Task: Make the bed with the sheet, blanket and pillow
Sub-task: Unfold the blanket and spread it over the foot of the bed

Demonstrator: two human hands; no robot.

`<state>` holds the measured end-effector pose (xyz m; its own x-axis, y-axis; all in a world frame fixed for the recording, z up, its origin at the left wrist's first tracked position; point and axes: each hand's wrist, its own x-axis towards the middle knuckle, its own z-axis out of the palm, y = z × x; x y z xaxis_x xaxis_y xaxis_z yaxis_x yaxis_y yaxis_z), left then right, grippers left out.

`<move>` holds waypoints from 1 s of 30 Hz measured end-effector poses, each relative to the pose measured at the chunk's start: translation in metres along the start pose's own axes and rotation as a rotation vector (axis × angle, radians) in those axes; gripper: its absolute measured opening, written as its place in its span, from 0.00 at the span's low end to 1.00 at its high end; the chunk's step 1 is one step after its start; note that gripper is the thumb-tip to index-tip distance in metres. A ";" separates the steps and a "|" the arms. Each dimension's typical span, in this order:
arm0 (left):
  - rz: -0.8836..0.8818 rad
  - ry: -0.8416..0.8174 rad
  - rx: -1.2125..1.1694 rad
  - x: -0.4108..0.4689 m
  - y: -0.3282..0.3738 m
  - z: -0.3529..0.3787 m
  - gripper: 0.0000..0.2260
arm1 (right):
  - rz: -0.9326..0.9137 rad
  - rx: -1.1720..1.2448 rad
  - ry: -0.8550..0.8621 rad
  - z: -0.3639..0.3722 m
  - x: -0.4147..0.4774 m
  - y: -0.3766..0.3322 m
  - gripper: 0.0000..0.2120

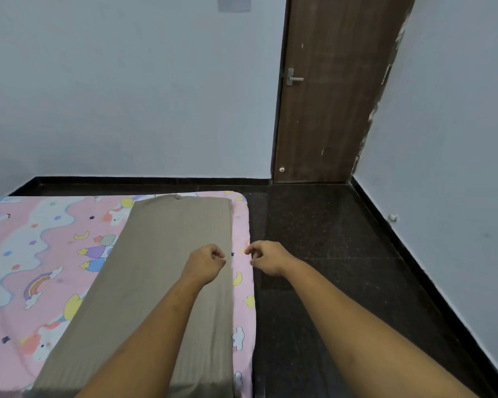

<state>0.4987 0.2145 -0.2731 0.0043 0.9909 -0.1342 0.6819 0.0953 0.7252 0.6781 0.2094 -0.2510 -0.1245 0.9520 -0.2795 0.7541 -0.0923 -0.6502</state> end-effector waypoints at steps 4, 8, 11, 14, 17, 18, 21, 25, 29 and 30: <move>-0.099 0.061 -0.089 0.066 0.007 0.016 0.02 | -0.037 -0.048 -0.060 -0.025 0.061 0.009 0.14; -0.162 0.076 -0.121 0.126 0.023 0.033 0.03 | -0.043 -0.081 -0.085 -0.058 0.122 0.019 0.15; -0.177 0.070 -0.108 0.168 0.046 0.046 0.03 | -0.033 -0.088 -0.076 -0.084 0.163 0.027 0.14; -0.194 0.086 -0.127 0.206 0.067 0.060 0.05 | -0.073 -0.140 -0.122 -0.107 0.202 0.039 0.15; -0.230 0.115 -0.155 0.250 0.082 0.076 0.05 | -0.120 -0.168 -0.162 -0.134 0.255 0.057 0.15; -0.240 0.122 -0.168 0.262 0.087 0.080 0.04 | -0.136 -0.183 -0.176 -0.142 0.270 0.063 0.15; -0.296 0.194 -0.218 0.307 0.103 0.099 0.03 | -0.194 -0.230 -0.229 -0.174 0.324 0.080 0.15; -0.418 0.264 -0.262 0.359 0.124 0.128 0.06 | -0.260 -0.297 -0.330 -0.216 0.392 0.097 0.15; -0.521 0.332 -0.348 0.396 0.145 0.145 0.09 | -0.302 -0.305 -0.374 -0.245 0.459 0.099 0.14; -0.541 0.347 -0.361 0.404 0.147 0.146 0.08 | -0.306 -0.302 -0.385 -0.249 0.472 0.098 0.14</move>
<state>0.7075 0.6150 -0.3197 -0.5369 0.7639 -0.3581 0.2395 0.5450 0.8035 0.8535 0.7227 -0.2706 -0.5487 0.7424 -0.3843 0.7905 0.3112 -0.5275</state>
